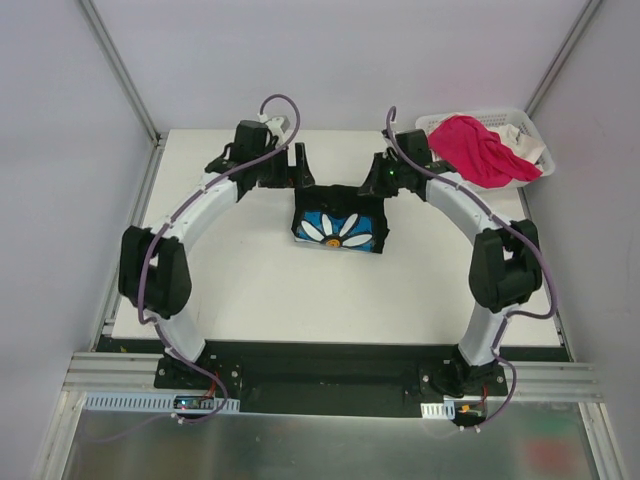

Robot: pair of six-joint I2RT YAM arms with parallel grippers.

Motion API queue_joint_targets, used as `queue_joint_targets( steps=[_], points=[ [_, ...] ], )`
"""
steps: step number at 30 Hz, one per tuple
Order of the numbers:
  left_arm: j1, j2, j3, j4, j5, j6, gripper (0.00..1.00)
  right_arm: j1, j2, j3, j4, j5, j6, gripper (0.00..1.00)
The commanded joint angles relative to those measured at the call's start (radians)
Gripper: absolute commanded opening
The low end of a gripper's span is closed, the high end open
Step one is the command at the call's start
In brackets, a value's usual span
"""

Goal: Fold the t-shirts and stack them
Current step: Smooth out wrinkles on the folded tshirt

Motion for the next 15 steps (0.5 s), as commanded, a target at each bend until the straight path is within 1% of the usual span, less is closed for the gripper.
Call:
queue_joint_targets(
  steps=[1, 6, 15],
  points=[
    [0.000, 0.115, 0.057, -0.002, 0.078, -0.027, 0.89, -0.007, 0.037, 0.025, 0.036, -0.004, 0.023, 0.04],
    [-0.005, 0.214, 0.126, -0.002, 0.113, -0.036, 0.88, -0.010, 0.091, 0.074, 0.023, 0.003, 0.012, 0.03],
    [-0.007, 0.296, 0.192, -0.002, 0.112, -0.038, 0.88, -0.030, 0.203, 0.129, 0.040, -0.022, 0.024, 0.03]
  ],
)
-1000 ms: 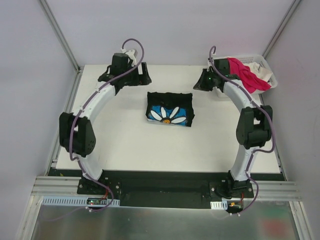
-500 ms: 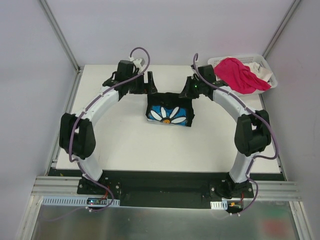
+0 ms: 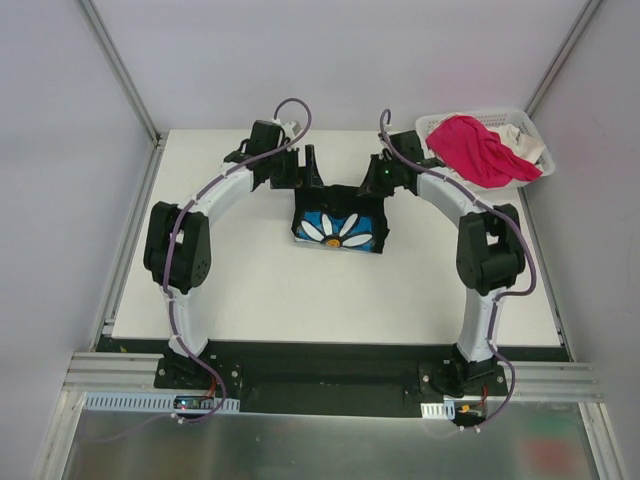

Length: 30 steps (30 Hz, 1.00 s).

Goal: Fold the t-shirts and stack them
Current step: Smooth out wrinkles on the folded tshirt

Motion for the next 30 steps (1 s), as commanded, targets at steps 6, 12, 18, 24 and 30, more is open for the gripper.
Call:
queue_joint_targets(
  steps=[6, 12, 18, 24, 30],
  points=[
    [-0.005, 0.076, 0.109, 0.010, 0.044, -0.003, 0.87, -0.048, 0.147, 0.120, 0.038, -0.037, 0.035, 0.05],
    [-0.005, 0.076, 0.092, 0.005, 0.070, -0.004, 0.86, -0.085, 0.253, 0.168, 0.045, -0.046, 0.057, 0.05],
    [-0.005, 0.001, 0.040, 0.005, 0.082, 0.006, 0.86, -0.103, 0.328, 0.249, 0.041, -0.040, 0.081, 0.06],
    [-0.012, -0.068, 0.014, 0.005, 0.092, 0.011, 0.86, -0.108, 0.380, 0.314, 0.015, -0.026, 0.100, 0.11],
    [-0.015, -0.053, 0.012, 0.005, 0.113, -0.001, 0.85, -0.110, 0.368, 0.311, 0.002, -0.051, 0.098, 0.14]
  ],
)
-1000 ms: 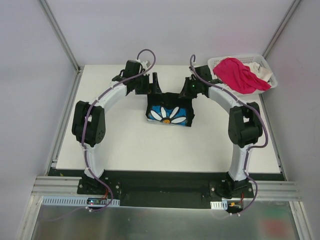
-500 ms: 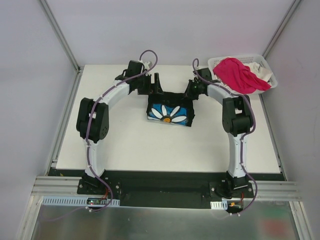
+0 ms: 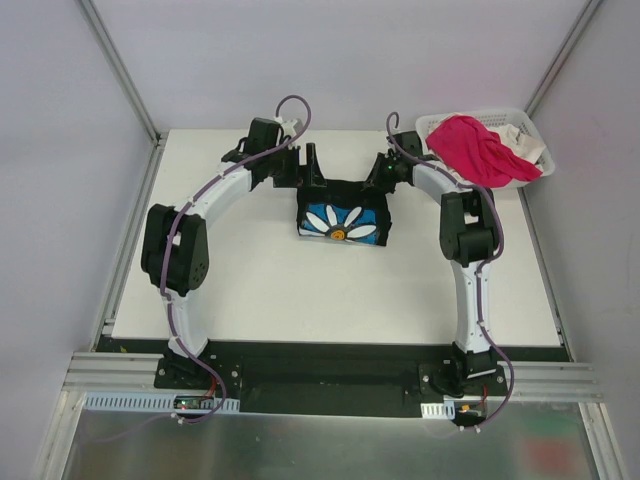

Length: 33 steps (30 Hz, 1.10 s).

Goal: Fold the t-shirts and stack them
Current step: Smooth out wrinkles on the folded tshirt

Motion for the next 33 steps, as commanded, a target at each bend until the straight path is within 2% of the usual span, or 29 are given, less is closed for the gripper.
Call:
queue_joint_targets(
  steps=[1, 5, 12, 17, 29, 33],
  points=[
    [-0.015, -0.037, -0.004, 0.004, 0.036, 0.001, 0.85, -0.009, -0.032, 0.000, -0.006, -0.005, 0.007, 0.14],
    [-0.020, -0.019, 0.009, 0.010, 0.044, 0.006, 0.85, 0.004, -0.188, -0.121, 0.025, -0.002, -0.002, 0.16],
    [-0.022, 0.052, 0.047, 0.017, 0.070, 0.001, 0.85, 0.070, -0.314, -0.184, -0.001, -0.004, -0.036, 0.18],
    [-0.032, 0.073, 0.047, 0.032, 0.084, -0.009, 0.84, 0.119, -0.339, -0.215, -0.021, -0.018, -0.038, 0.18],
    [-0.034, 0.127, 0.059, 0.038, 0.082, -0.008, 0.84, 0.187, -0.347, -0.416, 0.085, -0.042, 0.013, 0.18],
    [-0.034, 0.132, 0.042, 0.038, 0.074, 0.000, 0.84, 0.181, -0.315, -0.431, 0.083, -0.048, 0.016, 0.28]
  ],
)
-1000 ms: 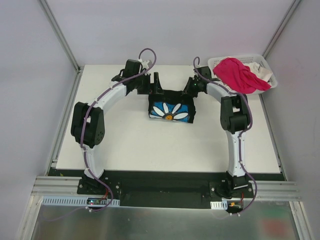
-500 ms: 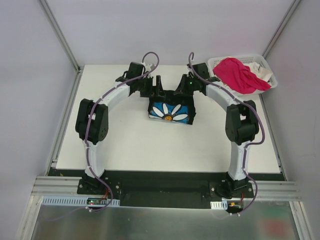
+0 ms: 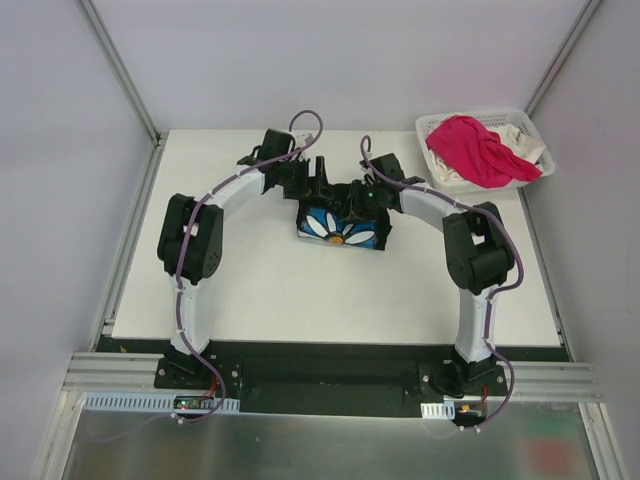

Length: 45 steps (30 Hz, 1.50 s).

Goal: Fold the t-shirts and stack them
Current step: Smooth out wrinkles on the folded tshirt

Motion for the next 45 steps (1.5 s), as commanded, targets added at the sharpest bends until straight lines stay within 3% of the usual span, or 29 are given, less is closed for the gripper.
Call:
queue_joint_targets(
  steps=[1, 8, 17, 24, 31, 38, 45],
  points=[
    [-0.008, 0.002, 0.008, 0.021, 0.016, 0.011, 0.84, -0.007, 0.010, -0.017, 0.027, -0.020, 0.010, 0.32],
    [-0.008, 0.004, -0.046, 0.049, 0.010, 0.014, 0.84, -0.012, -0.020, -0.032, 0.017, -0.012, 0.007, 0.40],
    [0.000, 0.064, -0.018, 0.061, 0.002, 0.004, 0.84, -0.019, -0.249, 0.010, -0.096, 0.031, -0.055, 0.42],
    [0.009, 0.082, -0.025, 0.072, -0.011, -0.013, 0.84, -0.038, -0.338, -0.008, -0.118, 0.028, -0.078, 0.47],
    [0.007, -0.045, -0.070, 0.070, -0.036, 0.002, 0.85, -0.050, -0.306, -0.028, -0.085, -0.007, -0.070, 0.51],
    [0.011, -0.097, -0.109, 0.061, -0.037, -0.007, 0.84, -0.053, -0.393, -0.069, -0.065, -0.006, -0.065, 0.58],
    [-0.042, -0.312, -0.212, 0.061, -0.076, -0.041, 0.84, -0.076, -0.422, -0.108, -0.055, -0.012, -0.072, 0.59]
  ],
)
